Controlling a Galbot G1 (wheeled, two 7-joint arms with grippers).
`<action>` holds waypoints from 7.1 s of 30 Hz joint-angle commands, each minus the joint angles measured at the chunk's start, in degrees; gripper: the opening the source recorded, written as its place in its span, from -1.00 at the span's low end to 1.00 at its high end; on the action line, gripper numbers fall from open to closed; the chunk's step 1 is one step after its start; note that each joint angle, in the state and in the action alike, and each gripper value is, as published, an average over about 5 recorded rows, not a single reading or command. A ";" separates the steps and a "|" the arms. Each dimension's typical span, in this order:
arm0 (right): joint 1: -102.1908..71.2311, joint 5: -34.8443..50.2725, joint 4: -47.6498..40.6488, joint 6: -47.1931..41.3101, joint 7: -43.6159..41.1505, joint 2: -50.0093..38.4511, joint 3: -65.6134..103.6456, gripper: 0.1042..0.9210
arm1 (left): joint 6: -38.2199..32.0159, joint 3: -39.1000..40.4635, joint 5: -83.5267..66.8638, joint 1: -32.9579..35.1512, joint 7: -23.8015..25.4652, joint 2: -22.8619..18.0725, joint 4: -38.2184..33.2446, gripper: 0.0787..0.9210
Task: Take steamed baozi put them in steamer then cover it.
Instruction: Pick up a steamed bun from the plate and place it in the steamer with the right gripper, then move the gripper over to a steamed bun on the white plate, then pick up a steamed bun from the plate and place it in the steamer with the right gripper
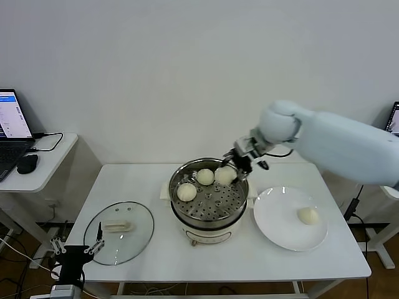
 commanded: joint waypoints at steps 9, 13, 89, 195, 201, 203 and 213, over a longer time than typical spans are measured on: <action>-1.85 -14.11 -3.44 23.53 1.36 8.89 -6.43 0.22 | -0.08 0.01 0.14 0.00 -0.11 -0.99 0.15 0.77; -1.83 -16.54 -3.46 25.88 1.08 8.92 -6.56 0.24 | -0.17 -0.04 0.13 0.11 -0.20 -1.18 0.23 0.77; -44.87 -28.33 -23.32 3.72 -5.73 -18.67 42.00 0.76 | -0.08 1.54 0.94 -0.25 -0.14 0.69 0.80 0.77; -8.31 14.88 -6.08 -39.54 16.91 3.37 -1.84 0.04 | -0.34 1.25 -0.02 -3.09 -0.39 1.00 2.95 0.77; -5.97 15.48 -3.50 -39.85 16.71 1.21 -1.17 0.26 | -0.36 1.27 -0.06 -3.08 -0.40 1.02 3.01 0.77; -4.40 16.23 -1.69 -39.87 16.42 -0.32 -1.04 0.39 | -0.36 1.24 -0.09 -3.12 -0.40 1.05 3.04 0.77; -5.89 25.67 13.59 -38.89 27.73 -15.27 7.61 0.76 | -0.21 1.80 -0.09 -3.68 -0.23 1.27 2.97 0.77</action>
